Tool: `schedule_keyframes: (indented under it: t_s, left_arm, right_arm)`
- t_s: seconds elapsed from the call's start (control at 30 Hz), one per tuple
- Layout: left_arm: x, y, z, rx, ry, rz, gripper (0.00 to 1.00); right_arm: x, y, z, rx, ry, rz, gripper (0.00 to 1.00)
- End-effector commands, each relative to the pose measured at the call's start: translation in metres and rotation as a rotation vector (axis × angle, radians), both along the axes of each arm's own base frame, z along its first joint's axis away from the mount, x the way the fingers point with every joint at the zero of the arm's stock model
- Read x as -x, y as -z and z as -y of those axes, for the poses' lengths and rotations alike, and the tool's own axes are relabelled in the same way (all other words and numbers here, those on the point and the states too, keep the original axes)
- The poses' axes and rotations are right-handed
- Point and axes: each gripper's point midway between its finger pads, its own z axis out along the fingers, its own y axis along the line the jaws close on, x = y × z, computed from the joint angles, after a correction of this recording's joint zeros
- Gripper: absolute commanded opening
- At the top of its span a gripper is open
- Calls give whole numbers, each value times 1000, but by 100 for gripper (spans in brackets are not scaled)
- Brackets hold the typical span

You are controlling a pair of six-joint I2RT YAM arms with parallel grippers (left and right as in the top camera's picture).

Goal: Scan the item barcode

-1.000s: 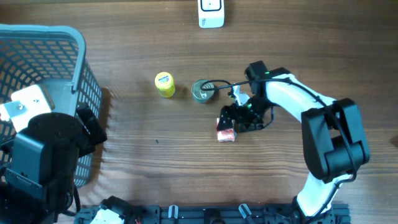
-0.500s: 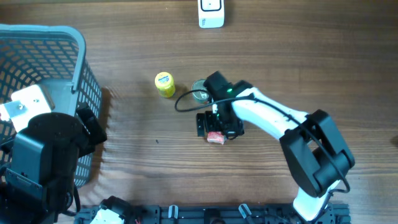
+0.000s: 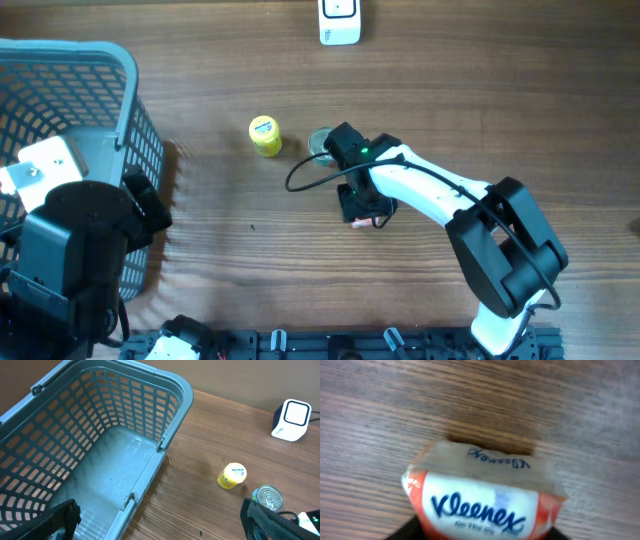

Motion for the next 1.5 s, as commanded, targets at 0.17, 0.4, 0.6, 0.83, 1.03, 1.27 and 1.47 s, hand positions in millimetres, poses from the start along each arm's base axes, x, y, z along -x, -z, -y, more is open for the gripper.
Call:
schedule_keyframes:
  t_s: [0.17, 0.4, 0.6, 0.83, 1.03, 1.27, 1.47]
  left_arm:
    - [0, 0, 0, 12, -14, 9, 100]
    - [0, 0, 0, 12, -13, 8, 100]
    - [0, 0, 0, 12, -13, 8, 100]
    - [0, 0, 0, 12, -13, 7, 100]
    - [0, 3, 6, 40, 15, -6, 100]
    - [0, 3, 6, 39, 15, -6, 100]
    - [0, 3, 6, 39, 15, -6, 100]
  right_arm:
    - [-15, 18, 6, 29, -411, 59, 88]
    - [-46, 15, 10, 117, -566, 190, 90]
    - [-48, 15, 9, 112, -521, 201, 90]
    - [-45, 15, 10, 100, -354, 193, 90]
    - [-13, 18, -9, -54, -341, 50, 54]
    - [-18, 18, 6, 38, -386, 73, 47]
    - [-47, 15, -7, 31, -683, 204, 53]
